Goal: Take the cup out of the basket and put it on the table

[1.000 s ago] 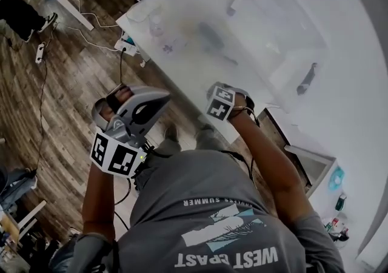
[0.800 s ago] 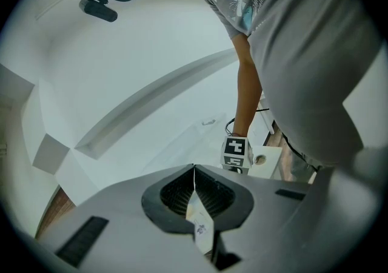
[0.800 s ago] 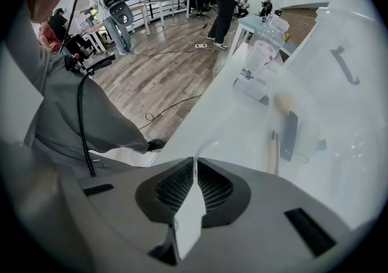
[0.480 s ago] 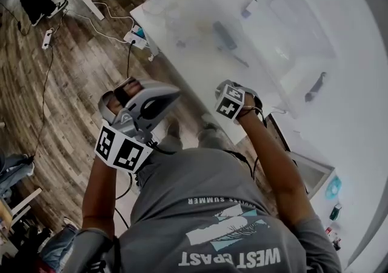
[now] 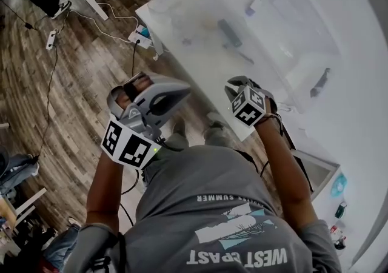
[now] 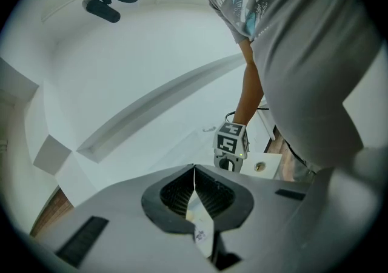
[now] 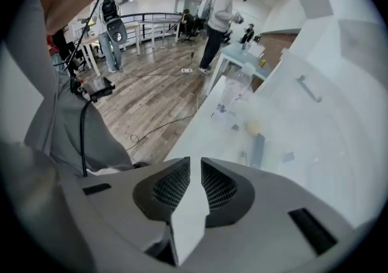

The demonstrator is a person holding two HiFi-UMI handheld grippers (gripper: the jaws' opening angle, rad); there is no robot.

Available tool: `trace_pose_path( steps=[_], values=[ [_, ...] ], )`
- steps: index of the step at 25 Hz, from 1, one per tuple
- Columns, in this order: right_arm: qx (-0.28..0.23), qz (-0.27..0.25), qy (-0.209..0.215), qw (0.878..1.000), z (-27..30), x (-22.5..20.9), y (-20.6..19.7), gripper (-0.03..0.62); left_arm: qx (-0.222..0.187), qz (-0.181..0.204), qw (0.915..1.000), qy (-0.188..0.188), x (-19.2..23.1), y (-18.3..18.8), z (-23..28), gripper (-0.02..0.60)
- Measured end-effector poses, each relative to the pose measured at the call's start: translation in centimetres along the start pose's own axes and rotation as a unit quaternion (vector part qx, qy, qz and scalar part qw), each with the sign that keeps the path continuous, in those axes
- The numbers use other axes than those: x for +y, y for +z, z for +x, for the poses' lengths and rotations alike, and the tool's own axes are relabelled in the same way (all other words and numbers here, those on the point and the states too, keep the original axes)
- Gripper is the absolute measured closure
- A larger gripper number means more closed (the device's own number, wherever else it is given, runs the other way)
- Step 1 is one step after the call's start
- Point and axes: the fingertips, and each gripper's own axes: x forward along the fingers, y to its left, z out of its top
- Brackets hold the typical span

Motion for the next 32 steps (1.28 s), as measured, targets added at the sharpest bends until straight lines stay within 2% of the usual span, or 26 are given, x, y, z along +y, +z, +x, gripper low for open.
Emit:
trace_pose_path(
  steps=[2, 4, 6, 8, 11, 14, 16, 22, 32],
  values=[
    [-0.057, 0.017, -0.046, 0.997, -3.6, -1.1, 2.0, 0.531, -0.02, -0.011, 0.9997, 0.002, 0.4, 0.7, -0.3, 0.566],
    [-0.13, 0.04, -0.083, 0.987, -7.7, -1.7, 4.4, 0.565, -0.037, -0.02, 0.9991, 0.003, 0.7, 1.4, -0.6, 0.566],
    [-0.214, 0.063, -0.104, 0.969, -12.0, -1.7, 6.7, 0.581, -0.052, -0.024, 0.9984, 0.0, 0.8, 2.1, -0.8, 0.566],
    [-0.289, 0.048, -0.126, 0.948, -16.4, -1.5, 9.0, 0.582, -0.065, -0.023, 0.9976, -0.005, 0.8, 3.0, -1.0, 0.566],
    [-0.341, -0.008, -0.168, 0.925, -21.6, -0.3, 11.1, 0.582, -0.078, -0.013, 0.9967, -0.015, 0.4, 4.6, -1.1, 0.566],
    [-0.388, 0.019, -0.193, 0.901, -25.6, 1.1, 11.7, 0.583, -0.087, -0.001, 0.9958, -0.028, -0.4, 6.3, -1.3, 0.566],
    [-0.402, 0.014, -0.209, 0.891, -28.0, 1.9, 11.6, 0.583, -0.092, 0.007, 0.9951, -0.035, -0.9, 7.7, -1.3, 0.566],
    [-0.419, -0.004, -0.237, 0.877, -32.9, 4.9, 8.8, 0.583, -0.102, 0.021, 0.9937, -0.042, -3.3, 12.3, -0.5, 0.566],
    [-0.428, 0.055, -0.266, 0.862, -38.7, 12.7, -1.9, 0.583, -0.121, 0.027, 0.9863, -0.108, -14.0, 22.3, 1.9, 0.566]
  ],
)
